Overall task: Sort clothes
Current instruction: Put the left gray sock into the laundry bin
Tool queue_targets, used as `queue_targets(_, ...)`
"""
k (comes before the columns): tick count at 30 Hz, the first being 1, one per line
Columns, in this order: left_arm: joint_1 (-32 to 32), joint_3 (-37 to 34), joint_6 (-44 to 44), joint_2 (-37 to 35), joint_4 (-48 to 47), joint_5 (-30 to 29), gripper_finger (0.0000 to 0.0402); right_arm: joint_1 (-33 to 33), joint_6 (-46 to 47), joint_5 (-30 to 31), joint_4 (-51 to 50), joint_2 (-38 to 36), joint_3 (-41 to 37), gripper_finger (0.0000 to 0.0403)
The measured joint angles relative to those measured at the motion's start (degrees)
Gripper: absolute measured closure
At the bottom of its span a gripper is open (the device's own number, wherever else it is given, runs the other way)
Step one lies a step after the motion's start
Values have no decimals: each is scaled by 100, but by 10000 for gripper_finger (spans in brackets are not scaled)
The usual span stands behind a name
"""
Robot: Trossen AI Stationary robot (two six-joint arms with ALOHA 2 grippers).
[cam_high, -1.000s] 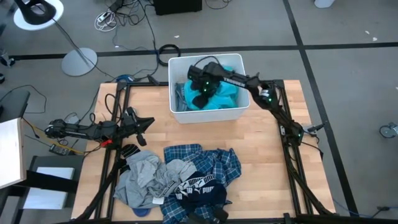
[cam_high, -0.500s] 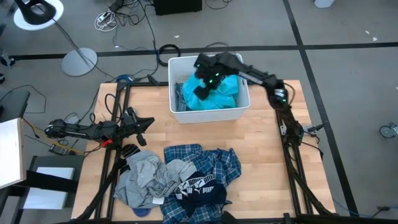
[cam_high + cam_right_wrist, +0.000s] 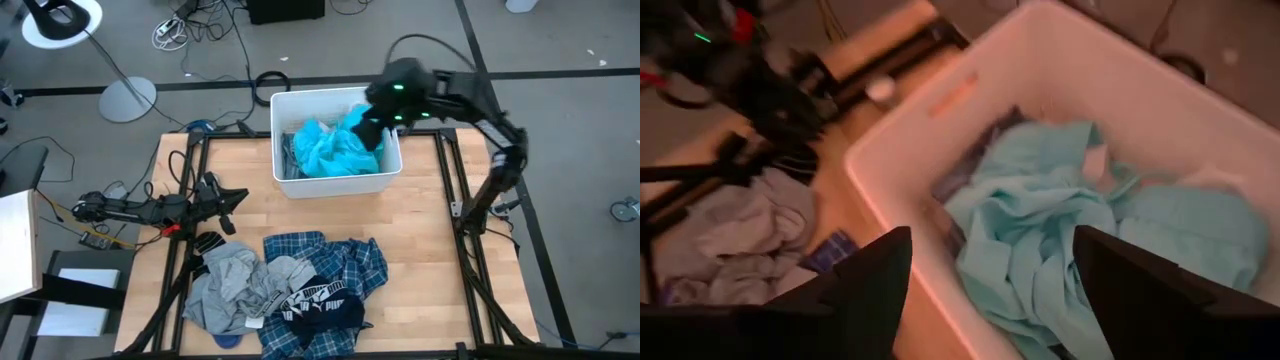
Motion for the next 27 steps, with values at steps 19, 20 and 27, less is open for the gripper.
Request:
queue_targets(19, 9, 0, -3194, -2, 486, 844, 360, 1703, 886, 719, -50, -1145, 4, 133)
queue_targets(20, 9, 0, -3357, -1, 485, 857, 360, 1837, 1027, 904, -56, -1119, 4, 133)
queue_targets(27, 6, 83, -4313, 0, 586, 2221, 360, 3041, 1375, 2571, 108, -577, 4, 135)
